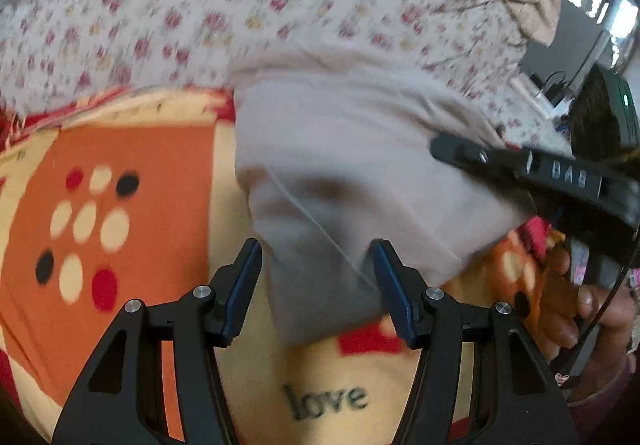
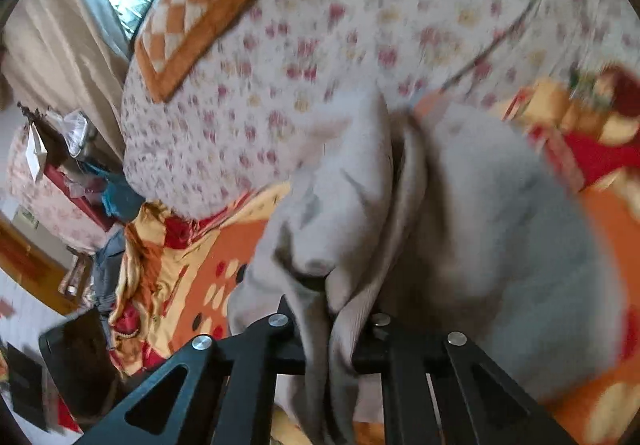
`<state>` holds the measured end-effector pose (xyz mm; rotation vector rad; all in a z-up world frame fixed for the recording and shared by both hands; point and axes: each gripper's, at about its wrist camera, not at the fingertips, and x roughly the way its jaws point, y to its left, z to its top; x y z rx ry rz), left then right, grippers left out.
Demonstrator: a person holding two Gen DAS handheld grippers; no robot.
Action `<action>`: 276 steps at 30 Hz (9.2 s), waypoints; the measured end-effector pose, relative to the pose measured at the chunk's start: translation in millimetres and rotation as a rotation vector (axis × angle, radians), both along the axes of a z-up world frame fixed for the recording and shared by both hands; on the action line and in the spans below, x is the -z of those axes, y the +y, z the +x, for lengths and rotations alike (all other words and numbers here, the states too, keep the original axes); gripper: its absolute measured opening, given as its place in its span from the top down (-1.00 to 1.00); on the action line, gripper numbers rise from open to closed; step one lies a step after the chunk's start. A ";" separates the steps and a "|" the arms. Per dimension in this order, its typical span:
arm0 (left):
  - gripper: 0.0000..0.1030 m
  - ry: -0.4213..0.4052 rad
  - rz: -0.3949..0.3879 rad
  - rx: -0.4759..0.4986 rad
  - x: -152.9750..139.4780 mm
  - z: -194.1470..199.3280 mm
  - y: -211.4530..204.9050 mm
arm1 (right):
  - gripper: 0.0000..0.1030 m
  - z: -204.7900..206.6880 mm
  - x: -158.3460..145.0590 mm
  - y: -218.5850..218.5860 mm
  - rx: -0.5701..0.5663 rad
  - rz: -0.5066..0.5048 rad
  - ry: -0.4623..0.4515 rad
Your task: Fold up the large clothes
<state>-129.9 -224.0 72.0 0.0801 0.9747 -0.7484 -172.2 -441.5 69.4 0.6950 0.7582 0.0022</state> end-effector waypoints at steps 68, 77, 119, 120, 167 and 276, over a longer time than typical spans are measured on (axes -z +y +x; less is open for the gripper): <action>-0.62 0.046 0.128 -0.077 44.1 109.0 -135.4 | 0.94 60.6 56.4 -120.2 0.144 -0.239 0.281; -0.62 -0.023 0.073 -0.098 14.0 113.6 -118.5 | 0.31 45.5 -16.6 -115.9 0.150 -0.265 0.145; -0.70 0.079 0.035 -0.033 16.7 27.0 -20.8 | -0.16 -49.8 9.6 -79.6 0.071 -0.169 0.214; -0.70 0.112 0.031 -0.049 21.4 30.2 -18.3 | -0.16 -44.2 15.6 -77.0 0.055 -0.133 0.206; -0.96 0.359 -0.127 0.086 72.4 86.5 -64.2 | -0.83 17.5 75.2 -104.5 -0.081 0.120 0.130; -0.53 -0.207 0.097 -0.206 -18.0 -101.9 85.7 | -0.75 -132.0 -41.0 120.8 0.024 -0.537 0.163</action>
